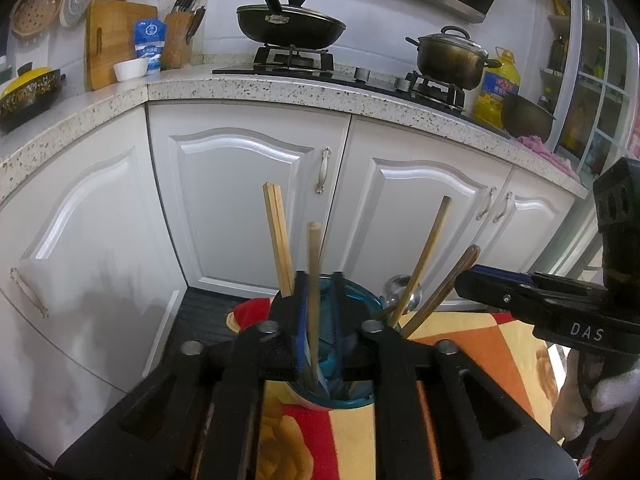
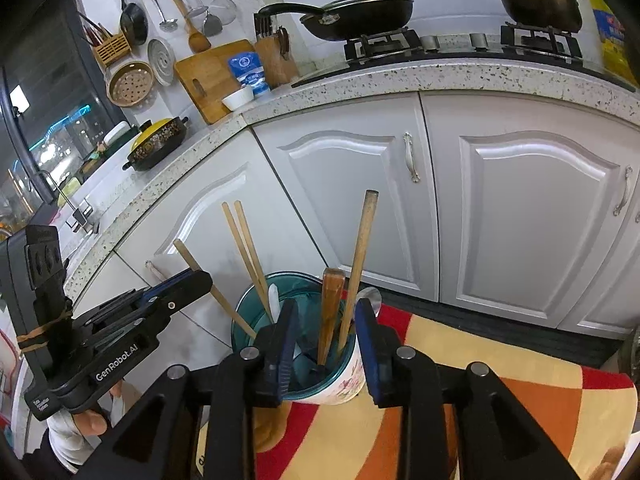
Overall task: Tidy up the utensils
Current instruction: 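Lower the chopstick and fork into the holder and open both grippers, then move both open grippers back over the two loose wooden chopsticks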
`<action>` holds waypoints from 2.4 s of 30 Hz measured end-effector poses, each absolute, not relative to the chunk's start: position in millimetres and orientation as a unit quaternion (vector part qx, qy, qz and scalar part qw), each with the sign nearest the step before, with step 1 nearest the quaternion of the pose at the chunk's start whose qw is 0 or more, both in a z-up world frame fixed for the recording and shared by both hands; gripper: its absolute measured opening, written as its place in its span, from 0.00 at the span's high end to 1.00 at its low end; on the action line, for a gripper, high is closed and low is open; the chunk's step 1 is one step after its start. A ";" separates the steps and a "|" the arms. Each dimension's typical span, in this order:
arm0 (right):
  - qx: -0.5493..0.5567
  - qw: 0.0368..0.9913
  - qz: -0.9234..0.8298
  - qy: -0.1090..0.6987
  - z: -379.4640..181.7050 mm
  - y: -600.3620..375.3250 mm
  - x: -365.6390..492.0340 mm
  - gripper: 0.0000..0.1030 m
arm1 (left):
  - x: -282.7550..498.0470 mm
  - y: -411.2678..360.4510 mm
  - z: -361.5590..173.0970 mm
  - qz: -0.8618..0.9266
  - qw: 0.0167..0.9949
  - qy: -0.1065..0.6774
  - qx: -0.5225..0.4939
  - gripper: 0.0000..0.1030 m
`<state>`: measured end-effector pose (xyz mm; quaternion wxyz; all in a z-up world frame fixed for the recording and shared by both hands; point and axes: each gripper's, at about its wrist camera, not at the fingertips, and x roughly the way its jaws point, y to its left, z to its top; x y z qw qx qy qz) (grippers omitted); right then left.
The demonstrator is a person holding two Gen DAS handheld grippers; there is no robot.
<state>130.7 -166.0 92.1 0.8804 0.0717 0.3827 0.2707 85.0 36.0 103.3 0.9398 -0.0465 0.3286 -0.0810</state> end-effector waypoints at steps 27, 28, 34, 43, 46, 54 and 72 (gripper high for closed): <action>0.047 0.887 0.244 0.389 84.2 -180.9 96.2 0.69 | 46.6 36.7 100.2 -0.064 0.939 0.332 -0.058 0.48; 0.048 0.887 0.243 0.390 83.5 -182.9 93.5 0.69 | 44.9 36.3 100.4 -0.064 0.940 0.331 -0.058 0.47; 0.052 0.888 0.236 0.392 82.1 -194.3 80.7 0.66 | 32.2 32.3 106.8 -0.064 0.943 0.321 -0.053 0.39; 0.032 0.895 0.218 0.389 82.0 -210.6 56.3 0.62 | 14.6 15.2 106.4 -0.075 0.943 0.321 -0.044 0.37; 0.030 0.894 0.213 0.393 78.7 -217.5 50.6 0.62 | 10.9 8.5 101.8 -0.080 0.941 0.325 -0.041 0.37; 0.038 0.892 0.195 0.407 67.1 -237.4 44.7 0.62 | 8.8 -7.9 90.9 -0.089 0.937 0.337 -0.033 0.37; 0.055 0.862 0.157 0.479 -6.9 -273.3 50.9 0.61 | 9.4 -20.9 54.9 -0.108 0.925 0.363 -0.037 0.37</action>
